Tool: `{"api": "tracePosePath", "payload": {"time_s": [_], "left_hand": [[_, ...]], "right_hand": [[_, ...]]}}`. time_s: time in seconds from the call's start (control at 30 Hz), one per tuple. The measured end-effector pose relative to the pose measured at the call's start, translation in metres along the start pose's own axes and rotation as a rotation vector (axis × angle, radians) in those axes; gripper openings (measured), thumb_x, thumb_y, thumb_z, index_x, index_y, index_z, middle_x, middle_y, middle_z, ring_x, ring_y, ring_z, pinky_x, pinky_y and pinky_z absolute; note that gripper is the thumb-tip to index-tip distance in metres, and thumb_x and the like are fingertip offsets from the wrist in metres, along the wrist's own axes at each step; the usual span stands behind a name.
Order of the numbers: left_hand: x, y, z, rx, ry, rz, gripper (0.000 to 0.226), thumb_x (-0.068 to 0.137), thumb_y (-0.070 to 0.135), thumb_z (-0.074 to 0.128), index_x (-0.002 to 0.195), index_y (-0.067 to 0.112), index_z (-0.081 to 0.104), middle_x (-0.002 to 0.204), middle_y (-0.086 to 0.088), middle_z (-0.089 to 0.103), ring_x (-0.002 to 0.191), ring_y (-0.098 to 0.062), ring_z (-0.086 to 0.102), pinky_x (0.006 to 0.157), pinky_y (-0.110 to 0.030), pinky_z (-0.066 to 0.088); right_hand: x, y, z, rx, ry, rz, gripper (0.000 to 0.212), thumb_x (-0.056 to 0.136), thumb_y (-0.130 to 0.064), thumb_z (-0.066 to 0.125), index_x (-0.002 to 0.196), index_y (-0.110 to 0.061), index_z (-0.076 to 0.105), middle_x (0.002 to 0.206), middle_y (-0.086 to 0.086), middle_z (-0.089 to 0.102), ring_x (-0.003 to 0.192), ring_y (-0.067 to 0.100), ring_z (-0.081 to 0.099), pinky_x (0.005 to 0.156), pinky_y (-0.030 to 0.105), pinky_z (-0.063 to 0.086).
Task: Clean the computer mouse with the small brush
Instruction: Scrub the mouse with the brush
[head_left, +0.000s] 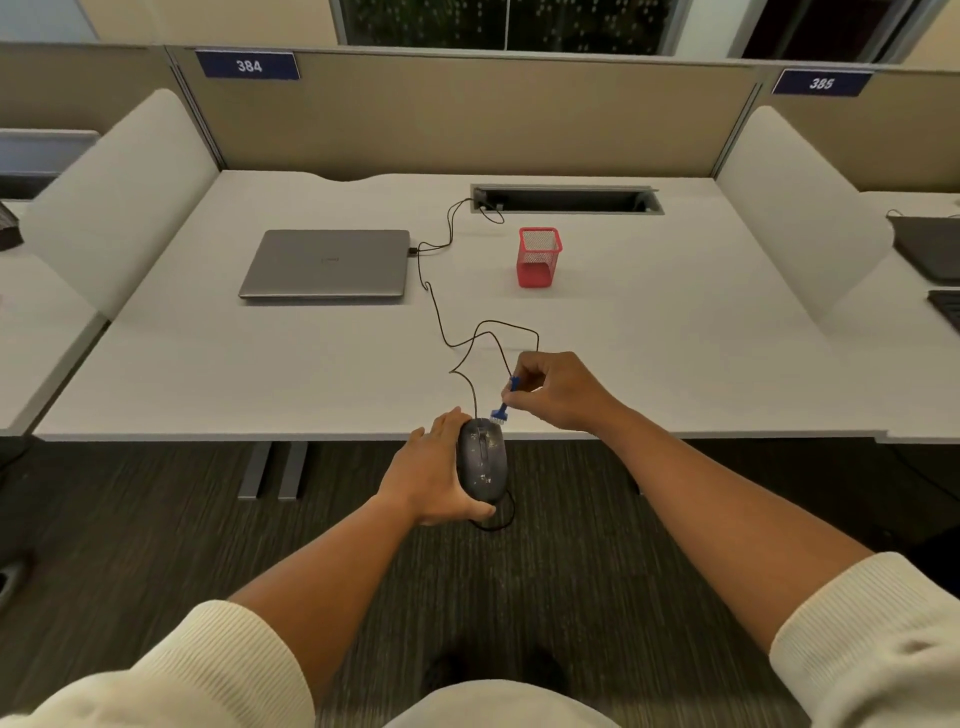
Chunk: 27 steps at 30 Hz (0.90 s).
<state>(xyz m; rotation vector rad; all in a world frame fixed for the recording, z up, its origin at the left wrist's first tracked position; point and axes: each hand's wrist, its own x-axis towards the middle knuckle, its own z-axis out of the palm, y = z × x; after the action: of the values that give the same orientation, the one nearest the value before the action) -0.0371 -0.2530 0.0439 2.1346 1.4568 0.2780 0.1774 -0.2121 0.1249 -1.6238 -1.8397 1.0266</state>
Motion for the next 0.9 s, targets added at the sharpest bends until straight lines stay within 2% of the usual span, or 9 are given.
{"api": "tracePosePath", "payload": {"time_s": [0.13, 0.2, 0.3, 0.47, 0.53, 0.67, 0.8, 0.9], "left_hand": [[0.001, 0.007, 0.006, 0.013, -0.014, -0.012, 0.112, 0.042, 0.079, 0.078, 0.133, 0.041, 0.026, 0.131, 0.010, 0.049, 0.103, -0.011, 0.048, 0.080, -0.029, 0.051], [0.000, 0.011, 0.007, 0.010, -0.015, -0.021, 0.113, 0.042, 0.079, 0.078, 0.134, 0.041, 0.025, 0.132, 0.010, 0.049, 0.104, -0.011, 0.048, 0.081, -0.030, 0.051], [-0.001, 0.015, 0.008, 0.008, -0.025, -0.018, 0.116, 0.042, 0.078, 0.078, 0.137, 0.041, 0.024, 0.134, 0.010, 0.048, 0.104, -0.010, 0.046, 0.083, -0.030, 0.049], [-0.006, 0.019, 0.008, 0.028, -0.041, -0.018, 0.114, 0.043, 0.075, 0.080, 0.136, 0.039, 0.024, 0.134, 0.008, 0.048, 0.111, -0.014, 0.050, 0.085, -0.030, 0.049], [-0.008, 0.020, 0.008, 0.021, -0.039, -0.020, 0.113, 0.043, 0.073, 0.080, 0.136, 0.039, 0.025, 0.135, 0.008, 0.048, 0.114, -0.016, 0.050, 0.085, -0.030, 0.049], [-0.009, 0.024, 0.007, 0.020, -0.039, -0.018, 0.115, 0.044, 0.073, 0.080, 0.138, 0.038, 0.024, 0.136, 0.008, 0.048, 0.116, -0.017, 0.051, 0.087, -0.031, 0.049], [-0.010, 0.026, 0.006, 0.053, -0.045, -0.017, 0.115, 0.045, 0.071, 0.081, 0.138, 0.036, 0.026, 0.137, 0.007, 0.049, 0.118, -0.020, 0.053, 0.091, -0.034, 0.050], [-0.011, 0.028, 0.006, 0.057, -0.044, -0.017, 0.116, 0.045, 0.070, 0.082, 0.140, 0.035, 0.024, 0.136, 0.007, 0.049, 0.118, -0.020, 0.052, 0.091, -0.034, 0.051]], "right_hand": [[-0.010, 0.007, -0.006, -0.007, -0.105, 0.014, 0.017, 0.079, -0.014, 0.078, 0.072, -0.020, 0.063, 0.086, 0.002, 0.076, 0.076, 0.015, 0.070, 0.068, 0.026, 0.053], [-0.011, 0.008, -0.010, 0.009, -0.080, 0.023, 0.018, 0.080, -0.014, 0.077, 0.073, -0.021, 0.062, 0.087, 0.001, 0.076, 0.078, 0.014, 0.071, 0.069, 0.028, 0.056], [-0.011, 0.007, -0.011, -0.016, -0.003, 0.005, 0.021, 0.082, -0.014, 0.076, 0.072, -0.022, 0.060, 0.091, 0.005, 0.075, 0.086, 0.025, 0.069, 0.074, 0.035, 0.056], [-0.015, 0.001, -0.011, -0.061, -0.133, -0.022, 0.018, 0.078, -0.012, 0.078, 0.071, -0.018, 0.062, 0.087, 0.004, 0.075, 0.086, 0.026, 0.069, 0.075, 0.035, 0.056], [-0.013, -0.002, -0.013, -0.051, -0.110, -0.033, 0.018, 0.078, -0.011, 0.077, 0.071, -0.016, 0.061, 0.087, 0.005, 0.075, 0.087, 0.026, 0.070, 0.074, 0.034, 0.055], [-0.014, -0.009, -0.010, -0.090, -0.103, -0.096, 0.010, 0.082, -0.009, 0.074, 0.081, -0.006, 0.064, 0.090, 0.010, 0.074, 0.087, 0.030, 0.068, 0.080, 0.044, 0.055], [-0.018, -0.012, -0.008, -0.199, -0.228, -0.142, 0.014, 0.080, -0.013, 0.076, 0.078, -0.012, 0.063, 0.086, 0.004, 0.073, 0.083, 0.026, 0.068, 0.077, 0.044, 0.056], [-0.018, -0.012, -0.010, -0.190, -0.175, -0.168, 0.013, 0.082, -0.011, 0.075, 0.080, -0.008, 0.063, 0.087, 0.004, 0.073, 0.083, 0.025, 0.068, 0.080, 0.046, 0.057]]}}
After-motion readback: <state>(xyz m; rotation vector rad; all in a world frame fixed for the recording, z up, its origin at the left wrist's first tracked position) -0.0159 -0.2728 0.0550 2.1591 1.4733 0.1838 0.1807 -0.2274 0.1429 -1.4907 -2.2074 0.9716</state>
